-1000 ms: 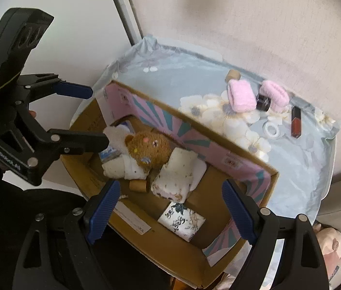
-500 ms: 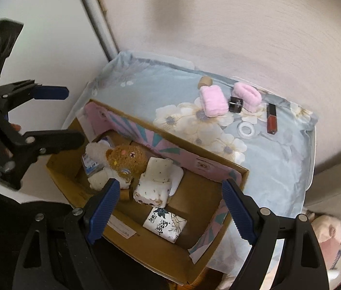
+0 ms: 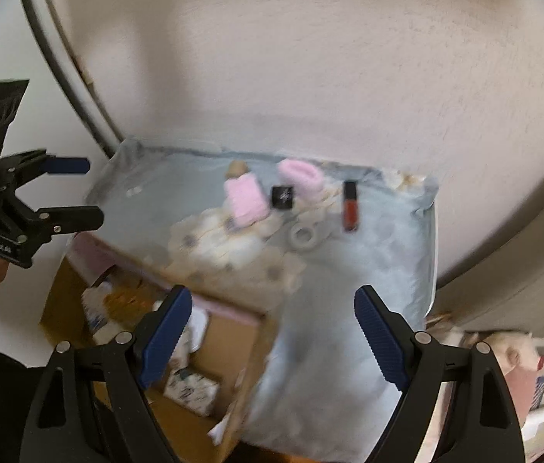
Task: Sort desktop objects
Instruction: 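Move both tools back from the box to the tray, then grasp a pink fuzzy hair tie with the left tool while the right tool grasps the white tape roll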
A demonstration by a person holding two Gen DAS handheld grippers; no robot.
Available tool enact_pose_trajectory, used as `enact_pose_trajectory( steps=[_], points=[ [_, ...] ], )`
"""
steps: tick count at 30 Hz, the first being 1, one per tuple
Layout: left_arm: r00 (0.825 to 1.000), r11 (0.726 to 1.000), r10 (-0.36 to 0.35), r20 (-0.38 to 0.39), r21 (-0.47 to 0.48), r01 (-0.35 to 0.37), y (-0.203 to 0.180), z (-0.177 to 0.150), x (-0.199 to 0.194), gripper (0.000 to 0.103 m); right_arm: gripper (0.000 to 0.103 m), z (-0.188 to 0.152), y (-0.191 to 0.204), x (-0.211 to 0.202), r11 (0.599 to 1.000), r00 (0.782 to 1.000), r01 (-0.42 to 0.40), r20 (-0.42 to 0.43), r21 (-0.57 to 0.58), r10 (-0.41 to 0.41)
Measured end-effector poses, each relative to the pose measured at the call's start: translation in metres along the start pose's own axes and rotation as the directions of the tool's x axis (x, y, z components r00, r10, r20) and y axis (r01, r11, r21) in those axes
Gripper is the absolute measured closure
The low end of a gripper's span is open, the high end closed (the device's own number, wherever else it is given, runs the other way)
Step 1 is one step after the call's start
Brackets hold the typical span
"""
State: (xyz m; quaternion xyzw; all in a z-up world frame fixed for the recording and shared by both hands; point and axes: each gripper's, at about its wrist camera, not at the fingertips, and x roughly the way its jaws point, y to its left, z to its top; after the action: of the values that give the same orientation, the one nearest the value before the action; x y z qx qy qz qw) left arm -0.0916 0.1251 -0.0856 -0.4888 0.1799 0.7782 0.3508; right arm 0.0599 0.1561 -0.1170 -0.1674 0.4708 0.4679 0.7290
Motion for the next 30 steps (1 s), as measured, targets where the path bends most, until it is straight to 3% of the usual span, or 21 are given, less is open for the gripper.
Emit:
enact_pose_trajectory(
  steps=[4,7,11,14,16,19,28,30],
  points=[
    [0.997,0.995,0.01,-0.07,0.099,-0.003,-0.004,0.03,0.062,0.0,0.019,0.02,-0.026,0.028,1.0,1.0,-0.025,-0.004,0.001,0.025],
    [0.992,0.991,0.006,-0.128,0.132,0.011,-0.006,0.038,0.109,0.003,0.019,0.026,-0.045,0.073,0.999,0.999,-0.044,-0.029,0.011,0.044],
    [0.984,0.985,0.021,-0.18,0.171,0.01,-0.009,0.041,0.155,0.011,0.019,0.025,-0.054,0.128,0.989,0.987,-0.145,-0.061,0.037,0.147],
    [0.982,0.982,0.014,-0.187,0.187,0.022,-0.01,0.039,0.17,0.012,0.02,0.024,-0.05,0.154,0.992,0.989,-0.128,-0.073,0.017,0.129],
    [0.979,0.981,0.02,-0.2,0.194,0.019,-0.011,0.038,0.177,0.013,0.026,0.023,-0.045,0.167,0.995,0.992,-0.098,-0.081,-0.02,0.096],
    [0.982,0.979,0.025,-0.188,0.204,0.014,-0.012,0.04,0.179,0.015,0.027,0.025,-0.042,0.182,0.994,0.99,-0.109,-0.093,-0.021,0.107],
    [0.97,0.975,0.048,-0.24,0.224,0.007,-0.015,0.033,0.194,0.018,0.04,0.029,-0.031,0.198,0.995,0.993,-0.039,-0.11,-0.087,0.03],
    [0.968,0.974,0.049,-0.247,0.228,0.009,-0.016,0.031,0.196,0.026,0.044,0.028,-0.028,0.201,0.994,0.993,-0.035,-0.119,-0.101,0.023]
  ],
)
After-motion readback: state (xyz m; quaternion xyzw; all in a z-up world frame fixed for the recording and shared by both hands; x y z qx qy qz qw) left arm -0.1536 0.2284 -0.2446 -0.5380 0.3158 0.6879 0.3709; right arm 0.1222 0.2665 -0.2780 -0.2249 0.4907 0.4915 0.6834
